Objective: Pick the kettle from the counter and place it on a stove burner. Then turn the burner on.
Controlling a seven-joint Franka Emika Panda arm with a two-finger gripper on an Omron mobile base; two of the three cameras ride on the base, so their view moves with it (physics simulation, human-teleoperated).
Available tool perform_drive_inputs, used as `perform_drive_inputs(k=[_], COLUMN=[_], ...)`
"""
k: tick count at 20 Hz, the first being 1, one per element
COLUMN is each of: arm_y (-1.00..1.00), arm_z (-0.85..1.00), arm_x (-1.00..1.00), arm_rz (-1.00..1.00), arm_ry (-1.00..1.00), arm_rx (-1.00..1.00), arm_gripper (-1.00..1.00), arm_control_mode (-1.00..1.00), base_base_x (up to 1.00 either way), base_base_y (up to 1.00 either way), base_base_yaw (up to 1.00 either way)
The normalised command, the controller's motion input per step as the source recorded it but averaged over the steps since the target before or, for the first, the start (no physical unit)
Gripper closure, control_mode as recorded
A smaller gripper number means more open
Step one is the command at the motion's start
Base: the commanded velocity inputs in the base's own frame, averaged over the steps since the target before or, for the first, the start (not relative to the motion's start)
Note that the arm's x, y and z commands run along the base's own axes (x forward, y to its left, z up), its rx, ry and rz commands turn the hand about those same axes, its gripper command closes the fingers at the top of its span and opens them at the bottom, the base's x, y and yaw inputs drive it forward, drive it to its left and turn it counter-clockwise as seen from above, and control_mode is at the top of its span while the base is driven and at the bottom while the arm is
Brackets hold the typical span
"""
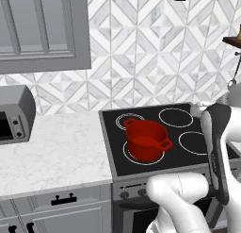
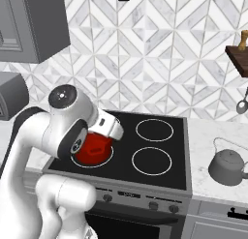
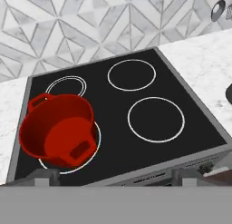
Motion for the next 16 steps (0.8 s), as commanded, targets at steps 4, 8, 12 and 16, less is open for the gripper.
perform_drive_inputs(k=[4, 8, 12, 16], arm_y=[-0.94, -1.00, -1.00, -1.00], arm_z=[0.01, 0.12, 0.36, 0.41], arm_x=[-0.95, -0.34, 0.00, 0.09], arm_rz=[-0.31, -0.39, -0.47, -0.47], arm_ry=[-0.25, -0.12, 0.00, 0.05], arm_rx=[0.06, 0.11, 0.22, 0.27], arm_gripper=[-1.00, -1.00, -1.00, -1.00], arm_control_mode=[-1.00, -1.00, -1.00, -1.00], base_base_x=[0.00, 0.00, 0.00, 0.00], base_base_y=[0.00, 0.00, 0.00, 0.00], base_base_yaw=[0.00, 0.00, 0.00, 0.00])
